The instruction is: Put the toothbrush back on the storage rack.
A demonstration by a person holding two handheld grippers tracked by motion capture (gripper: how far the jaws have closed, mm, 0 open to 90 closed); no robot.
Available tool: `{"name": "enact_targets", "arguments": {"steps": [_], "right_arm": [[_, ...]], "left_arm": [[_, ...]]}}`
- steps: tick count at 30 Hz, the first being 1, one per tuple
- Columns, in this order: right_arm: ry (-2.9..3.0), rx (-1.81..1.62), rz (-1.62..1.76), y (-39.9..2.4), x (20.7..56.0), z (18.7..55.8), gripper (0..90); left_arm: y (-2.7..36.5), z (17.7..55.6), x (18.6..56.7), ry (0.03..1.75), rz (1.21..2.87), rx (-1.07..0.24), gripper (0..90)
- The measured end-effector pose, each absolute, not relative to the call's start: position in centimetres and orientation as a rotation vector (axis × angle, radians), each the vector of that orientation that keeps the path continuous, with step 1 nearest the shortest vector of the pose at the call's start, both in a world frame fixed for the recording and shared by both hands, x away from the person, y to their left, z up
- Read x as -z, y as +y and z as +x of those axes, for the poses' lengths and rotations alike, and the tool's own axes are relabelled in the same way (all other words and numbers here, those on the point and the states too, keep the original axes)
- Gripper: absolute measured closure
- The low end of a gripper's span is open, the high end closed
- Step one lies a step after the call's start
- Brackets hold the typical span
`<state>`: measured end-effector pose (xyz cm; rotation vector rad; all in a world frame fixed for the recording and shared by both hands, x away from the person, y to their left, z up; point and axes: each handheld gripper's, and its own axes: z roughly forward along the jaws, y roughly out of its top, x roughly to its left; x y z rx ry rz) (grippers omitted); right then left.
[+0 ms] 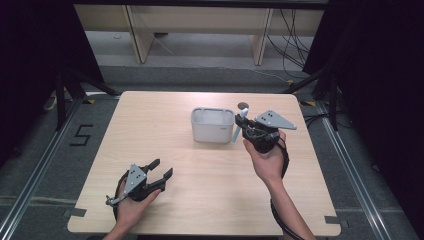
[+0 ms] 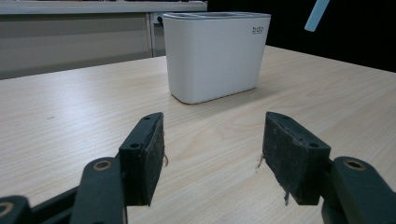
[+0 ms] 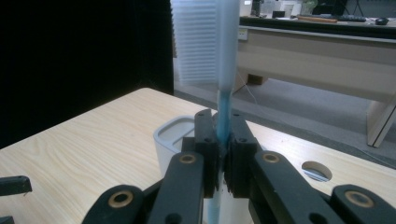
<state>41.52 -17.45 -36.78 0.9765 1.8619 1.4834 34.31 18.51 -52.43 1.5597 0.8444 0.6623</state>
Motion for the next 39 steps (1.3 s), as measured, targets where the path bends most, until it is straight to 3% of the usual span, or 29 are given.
{"name": "enact_targets", "arguments": {"steps": [39], "right_arm": [[1.801, -1.493, 0.992, -17.0, 34.4, 44.0, 85.6]], "left_arm": [[18.5, 34.2, 52.3, 0.849, 1.579, -0.664, 38.5]]}}
